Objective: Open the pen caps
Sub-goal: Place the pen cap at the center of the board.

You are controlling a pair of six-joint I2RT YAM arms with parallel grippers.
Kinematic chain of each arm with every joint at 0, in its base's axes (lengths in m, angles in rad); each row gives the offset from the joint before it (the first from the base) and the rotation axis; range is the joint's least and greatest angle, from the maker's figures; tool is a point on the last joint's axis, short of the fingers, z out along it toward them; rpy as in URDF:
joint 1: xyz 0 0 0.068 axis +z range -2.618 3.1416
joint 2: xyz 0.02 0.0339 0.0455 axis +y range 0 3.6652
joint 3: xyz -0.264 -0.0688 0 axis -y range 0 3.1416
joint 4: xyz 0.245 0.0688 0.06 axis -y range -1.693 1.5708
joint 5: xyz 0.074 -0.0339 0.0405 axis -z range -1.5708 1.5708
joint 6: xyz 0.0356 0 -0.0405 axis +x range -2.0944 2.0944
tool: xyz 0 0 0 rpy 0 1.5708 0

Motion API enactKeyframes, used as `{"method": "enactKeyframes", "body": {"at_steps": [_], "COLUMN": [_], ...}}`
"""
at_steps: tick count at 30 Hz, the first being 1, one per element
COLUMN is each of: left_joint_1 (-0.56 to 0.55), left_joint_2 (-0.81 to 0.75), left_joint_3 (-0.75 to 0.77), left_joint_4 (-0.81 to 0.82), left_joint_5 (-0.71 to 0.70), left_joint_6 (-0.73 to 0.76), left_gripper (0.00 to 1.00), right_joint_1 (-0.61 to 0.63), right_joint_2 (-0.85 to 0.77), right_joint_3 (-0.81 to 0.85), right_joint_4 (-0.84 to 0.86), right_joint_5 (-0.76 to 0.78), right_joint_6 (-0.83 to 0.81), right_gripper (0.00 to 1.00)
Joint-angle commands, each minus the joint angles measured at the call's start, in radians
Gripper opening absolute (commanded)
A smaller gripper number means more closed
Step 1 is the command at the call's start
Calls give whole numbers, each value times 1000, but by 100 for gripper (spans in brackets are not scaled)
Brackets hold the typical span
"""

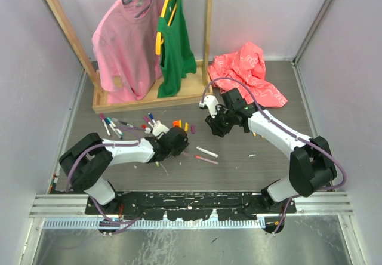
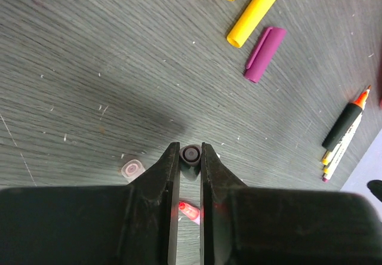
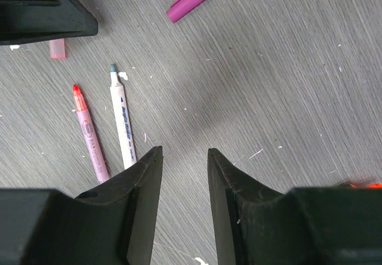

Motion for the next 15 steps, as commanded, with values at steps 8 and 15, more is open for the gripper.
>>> {"method": "enactKeyframes", "body": {"at_steps": [8,15], "left_joint_1": [-4,-4], "left_joint_2": [1,0], "left_joint_3": [27,24], "left_joint_4": [-21,-20], "left_joint_5": [-15,-20], "left_joint_6": [-35,-41], "left_gripper": [26,26], "right_joint_1": [-6,-7], "right_joint_2": [-43,-46], "right_joint_3": [24,21], "right_joint_4": [28,27], "right_joint_5": [-3,-6], "right_joint_6": [6,5], "right_gripper": [42,42]}}
